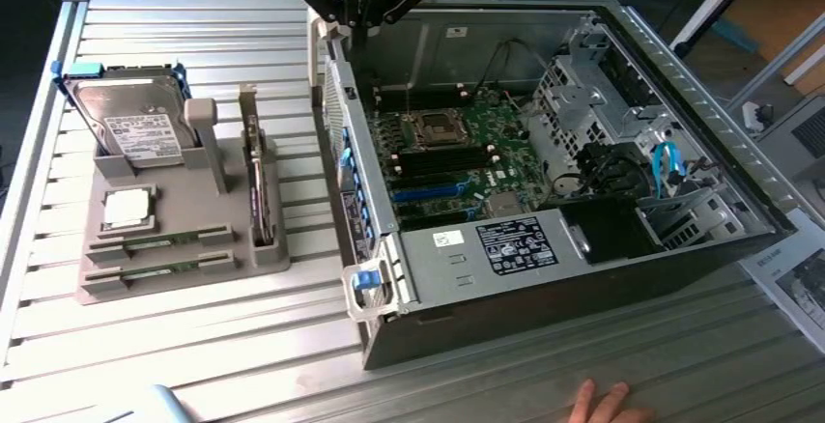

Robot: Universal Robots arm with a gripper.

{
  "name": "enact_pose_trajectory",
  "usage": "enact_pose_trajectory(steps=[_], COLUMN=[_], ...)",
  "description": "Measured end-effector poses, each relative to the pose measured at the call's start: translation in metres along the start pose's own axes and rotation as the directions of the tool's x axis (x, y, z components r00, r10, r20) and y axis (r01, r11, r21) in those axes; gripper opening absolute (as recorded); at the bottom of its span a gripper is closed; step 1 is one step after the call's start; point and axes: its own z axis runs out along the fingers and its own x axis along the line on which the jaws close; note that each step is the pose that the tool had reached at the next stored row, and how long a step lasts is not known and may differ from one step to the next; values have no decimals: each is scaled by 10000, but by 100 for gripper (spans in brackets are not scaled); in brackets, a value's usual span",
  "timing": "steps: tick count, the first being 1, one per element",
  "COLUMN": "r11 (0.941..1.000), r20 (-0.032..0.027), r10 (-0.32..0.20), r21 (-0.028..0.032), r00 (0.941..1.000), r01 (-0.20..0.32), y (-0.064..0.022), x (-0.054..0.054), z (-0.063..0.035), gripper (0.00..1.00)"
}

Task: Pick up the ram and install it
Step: 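Reach for the ram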

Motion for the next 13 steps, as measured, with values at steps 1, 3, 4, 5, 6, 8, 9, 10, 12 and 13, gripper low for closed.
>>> enact_pose_trajectory(steps=[1, 3, 4, 5, 6, 8, 9, 10, 12, 13], r11=[10000, 10000, 10000, 10000, 10000, 10000, 10000, 10000, 10000, 10000], r20=[0, 0, 1, 0, 0, 0, 0, 0, 0, -1], r10=[1, 1, 0, 0, 0, 0, 0, 0, 0, 0], r21=[0, 0, -1, 0, 0, 0, 0, 0, 0, 0], r00=[10000, 10000, 10000, 10000, 10000, 10000, 10000, 10000, 10000, 10000], r01=[-1, -1, 0, 0, 0, 0, 0, 0, 0, 0], y=[-1, -4, -6, -7, -8, -13, -14, -16, -20, -21], x=[15, 50, 75, 92, 109, 172, 194, 213, 277, 295], z=[-1, -1, -2, -2, -3, -5, -5, -6, -8, -8], gripper=[11, 11, 11, 11, 11, 11, 11, 11, 11, 11])
